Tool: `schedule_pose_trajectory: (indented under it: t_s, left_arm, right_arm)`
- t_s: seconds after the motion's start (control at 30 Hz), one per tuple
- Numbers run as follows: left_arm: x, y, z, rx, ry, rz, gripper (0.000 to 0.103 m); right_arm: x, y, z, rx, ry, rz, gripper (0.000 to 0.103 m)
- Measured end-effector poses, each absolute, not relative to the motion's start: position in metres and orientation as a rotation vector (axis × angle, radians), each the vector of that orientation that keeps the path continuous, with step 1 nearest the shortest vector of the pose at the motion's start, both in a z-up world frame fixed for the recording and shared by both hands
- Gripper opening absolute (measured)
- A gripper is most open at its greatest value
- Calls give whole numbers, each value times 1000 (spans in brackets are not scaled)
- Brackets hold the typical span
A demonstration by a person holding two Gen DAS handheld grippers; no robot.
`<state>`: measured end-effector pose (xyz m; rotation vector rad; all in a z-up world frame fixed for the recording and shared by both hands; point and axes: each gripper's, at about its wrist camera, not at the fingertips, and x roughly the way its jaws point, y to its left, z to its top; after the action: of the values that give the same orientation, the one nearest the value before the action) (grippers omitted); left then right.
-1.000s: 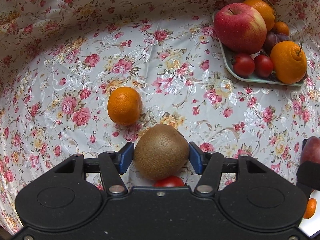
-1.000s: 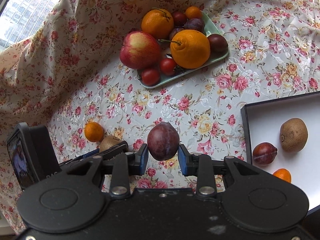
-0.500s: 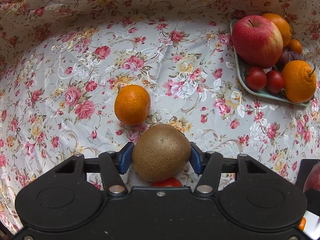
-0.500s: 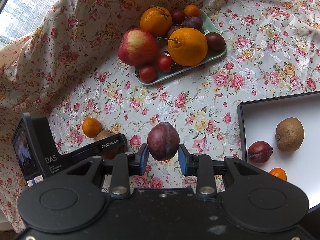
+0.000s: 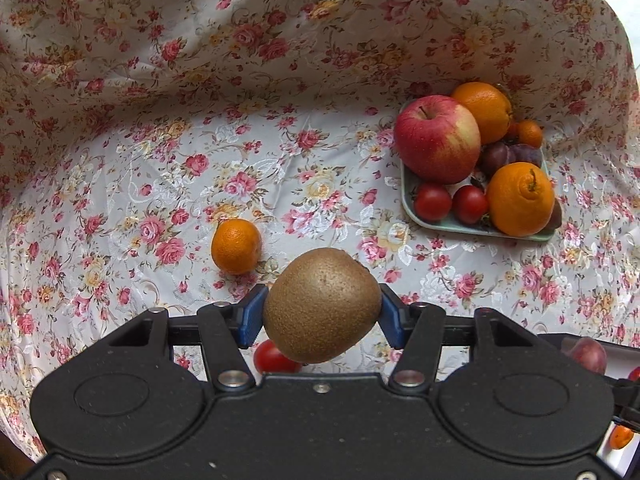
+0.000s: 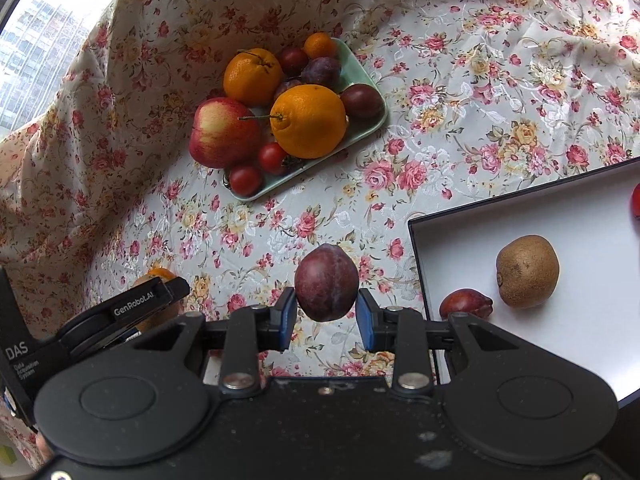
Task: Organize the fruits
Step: 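Close the left tool on the brown kiwi while the right tool holds the plum, then carry the kiwi and plum into the white box and open both tools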
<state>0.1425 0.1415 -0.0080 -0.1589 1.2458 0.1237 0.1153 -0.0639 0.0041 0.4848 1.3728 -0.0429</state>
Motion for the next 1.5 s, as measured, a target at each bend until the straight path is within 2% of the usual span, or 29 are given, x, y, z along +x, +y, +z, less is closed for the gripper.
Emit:
schedule_pose_trajectory:
  t_s: [0.4, 0.87, 1.17, 1.5]
  left_arm:
    - [118, 40, 16, -52, 1226, -119, 61]
    - [93, -70, 12, 71, 1241, -331, 61]
    - [82, -111, -8, 141, 1295, -359, 61]
    - [66, -137, -28, 185, 1378, -417, 61]
  right_arm:
    - [98, -138, 12, 531, 1321, -212, 33]
    - [50, -255, 13, 632, 1277, -452, 33]
    - [25, -281, -1, 532, 1371, -543, 33]
    - [4, -314, -16, 630, 1440, -587, 33]
